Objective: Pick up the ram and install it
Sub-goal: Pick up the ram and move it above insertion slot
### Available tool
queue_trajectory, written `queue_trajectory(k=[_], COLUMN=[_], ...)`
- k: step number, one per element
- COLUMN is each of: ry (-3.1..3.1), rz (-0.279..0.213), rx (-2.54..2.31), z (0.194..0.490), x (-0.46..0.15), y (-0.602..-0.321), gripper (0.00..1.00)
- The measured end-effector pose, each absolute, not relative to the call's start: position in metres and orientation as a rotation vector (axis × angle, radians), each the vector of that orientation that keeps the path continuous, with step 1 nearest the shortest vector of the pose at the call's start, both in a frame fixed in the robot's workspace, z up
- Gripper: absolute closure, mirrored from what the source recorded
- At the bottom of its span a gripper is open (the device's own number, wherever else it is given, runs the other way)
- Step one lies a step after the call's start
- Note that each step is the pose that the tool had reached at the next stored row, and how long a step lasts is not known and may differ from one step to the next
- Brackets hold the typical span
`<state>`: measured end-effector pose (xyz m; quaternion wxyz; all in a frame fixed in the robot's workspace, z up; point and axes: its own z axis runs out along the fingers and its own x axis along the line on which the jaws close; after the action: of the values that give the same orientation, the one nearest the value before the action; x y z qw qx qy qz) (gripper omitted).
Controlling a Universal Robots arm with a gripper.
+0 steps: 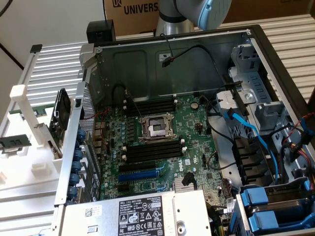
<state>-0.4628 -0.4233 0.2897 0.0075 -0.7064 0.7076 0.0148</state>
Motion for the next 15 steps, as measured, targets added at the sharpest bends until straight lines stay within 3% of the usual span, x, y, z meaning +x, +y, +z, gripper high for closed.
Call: queue_trajectory(k=[15], ry=[2.225], rz=[0.049], rx=[-2.194], z=[0.345], x=[-0.460], y=[-0.428], gripper=[0.88])
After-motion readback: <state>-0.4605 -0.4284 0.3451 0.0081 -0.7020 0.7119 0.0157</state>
